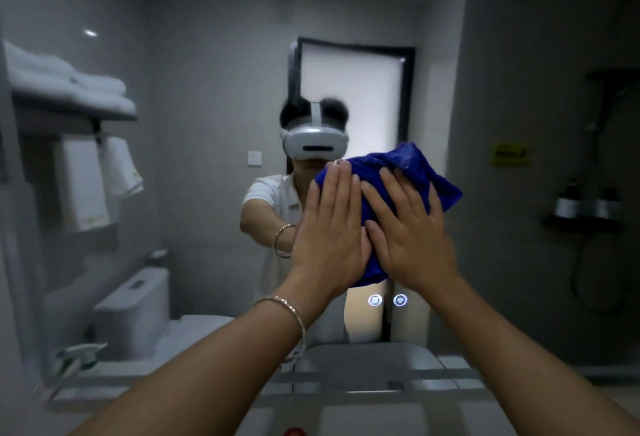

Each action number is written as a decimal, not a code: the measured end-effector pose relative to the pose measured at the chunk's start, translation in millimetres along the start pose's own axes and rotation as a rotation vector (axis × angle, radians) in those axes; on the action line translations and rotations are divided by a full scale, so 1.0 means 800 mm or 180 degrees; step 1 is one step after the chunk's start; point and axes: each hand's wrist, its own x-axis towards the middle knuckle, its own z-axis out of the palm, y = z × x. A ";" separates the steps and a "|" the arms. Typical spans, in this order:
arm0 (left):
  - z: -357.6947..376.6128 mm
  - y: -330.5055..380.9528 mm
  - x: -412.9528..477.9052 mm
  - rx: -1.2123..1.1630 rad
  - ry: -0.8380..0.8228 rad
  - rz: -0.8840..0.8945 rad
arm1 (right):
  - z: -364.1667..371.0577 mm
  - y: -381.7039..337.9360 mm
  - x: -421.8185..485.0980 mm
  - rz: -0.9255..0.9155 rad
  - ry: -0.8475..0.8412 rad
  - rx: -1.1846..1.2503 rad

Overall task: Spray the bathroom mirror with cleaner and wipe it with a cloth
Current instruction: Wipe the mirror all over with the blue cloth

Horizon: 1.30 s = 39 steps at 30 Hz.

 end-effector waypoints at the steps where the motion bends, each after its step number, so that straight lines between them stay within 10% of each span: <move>1: 0.003 0.017 0.008 0.0019 -0.0032 0.0063 | -0.005 0.019 -0.007 0.0046 -0.0038 -0.0034; 12: 0.013 0.152 0.113 0.0229 -0.0040 0.0575 | -0.037 0.171 -0.033 0.0626 0.0106 -0.0128; 21: -0.033 0.095 0.221 0.0815 0.0160 0.1030 | -0.061 0.180 0.074 0.1030 0.0329 0.0084; 39: -0.112 -0.304 0.121 0.0847 0.0344 -0.0322 | -0.039 -0.177 0.304 -0.0059 0.0369 0.0118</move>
